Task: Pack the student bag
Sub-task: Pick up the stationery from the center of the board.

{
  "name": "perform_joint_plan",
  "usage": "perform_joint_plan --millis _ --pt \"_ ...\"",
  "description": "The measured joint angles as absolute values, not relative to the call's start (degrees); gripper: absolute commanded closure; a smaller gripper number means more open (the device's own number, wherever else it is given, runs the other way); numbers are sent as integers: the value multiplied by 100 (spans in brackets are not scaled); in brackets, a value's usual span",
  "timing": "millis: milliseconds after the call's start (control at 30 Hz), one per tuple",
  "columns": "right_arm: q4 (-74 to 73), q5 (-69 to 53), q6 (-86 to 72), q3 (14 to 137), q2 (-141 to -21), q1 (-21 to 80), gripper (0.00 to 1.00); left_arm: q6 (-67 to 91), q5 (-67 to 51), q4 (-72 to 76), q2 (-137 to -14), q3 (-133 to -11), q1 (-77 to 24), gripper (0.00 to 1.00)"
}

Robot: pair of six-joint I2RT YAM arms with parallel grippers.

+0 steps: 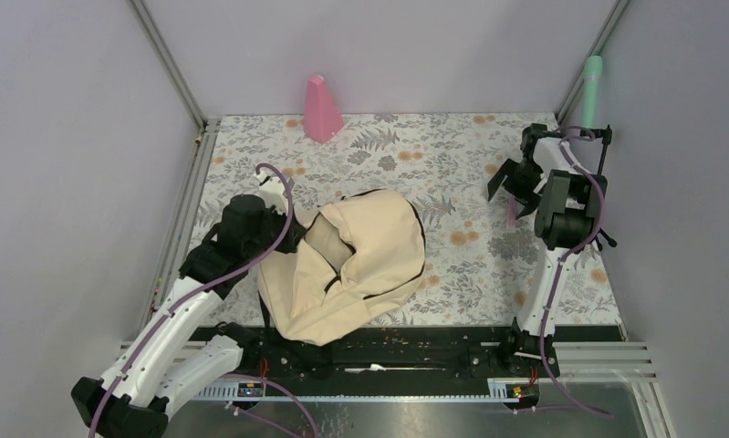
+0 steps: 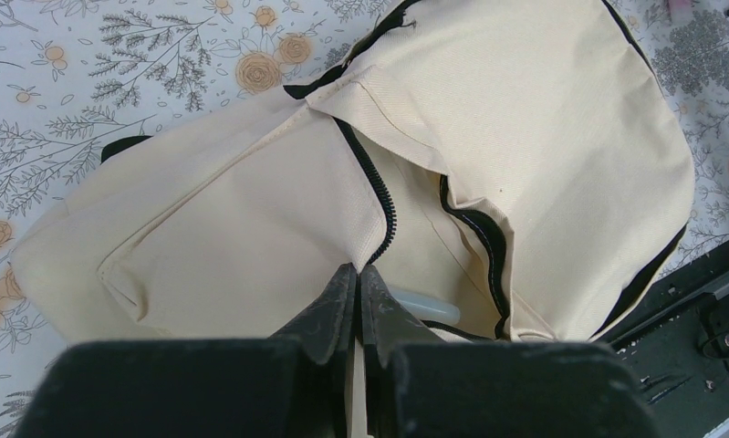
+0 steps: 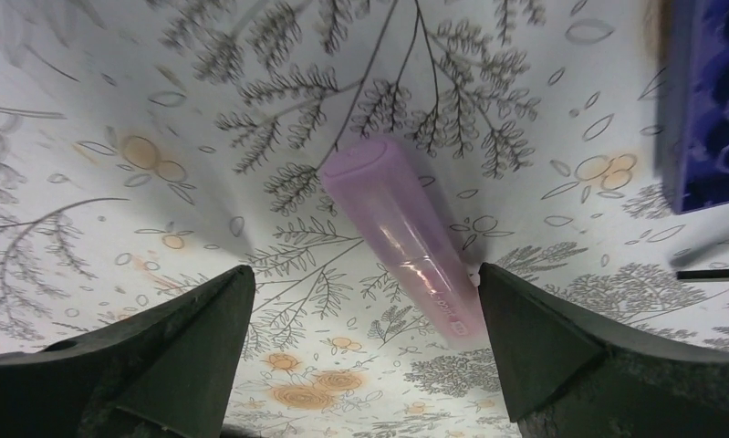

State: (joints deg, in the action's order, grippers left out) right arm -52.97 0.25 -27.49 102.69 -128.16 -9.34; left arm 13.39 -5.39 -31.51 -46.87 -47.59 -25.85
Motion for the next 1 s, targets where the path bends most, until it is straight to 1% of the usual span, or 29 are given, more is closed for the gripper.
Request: perform_joint_plan --millis 100,267,367,467,600,633,667,733,867,933,1000 --pt "-5225 -56 -2851 10016 -12772 -913 1 1341 -539 -3144 -4661 -4740 -2580 100" --pt "-5046 -242 -3028 9793 -12641 -899 8 1343 -539 -3140 -4622 -4720 -2580 100" --pt "-4945 -250 -3041 9644 -12551 -823 19 1343 -539 -3133 -4622 -4720 -2580 100" --pt "-4869 -248 -3057 9502 -12473 -705 26 1341 -539 -3133 -4622 -4720 -2580 100" --pt "-4681 -220 -3098 9203 -12289 -598 53 1341 -539 -3135 -4622 -4720 -2580 100" --pt "-4665 -217 -3087 9161 -12267 -587 57 1341 -537 -3135 -4622 -4720 -2580 100" --pt "-4644 -217 -3094 9120 -12245 -576 59 1341 -537 -3135 -4622 -4720 -2580 100" --pt "-4598 -211 -3114 9054 -12208 -567 72 1341 -537 -3135 -4619 -4720 -2580 100" --pt "-4525 -220 -3124 9002 -12175 -565 88 1343 -537 -3135 -4611 -4720 -2580 100" --pt "-4456 -220 -3116 8938 -12132 -561 99 1343 -537 -3133 -4609 -4720 -2580 100" --pt "-4366 -220 -3109 8844 -12066 -561 100 1341 -537 -3135 -4609 -4720 -2580 100"
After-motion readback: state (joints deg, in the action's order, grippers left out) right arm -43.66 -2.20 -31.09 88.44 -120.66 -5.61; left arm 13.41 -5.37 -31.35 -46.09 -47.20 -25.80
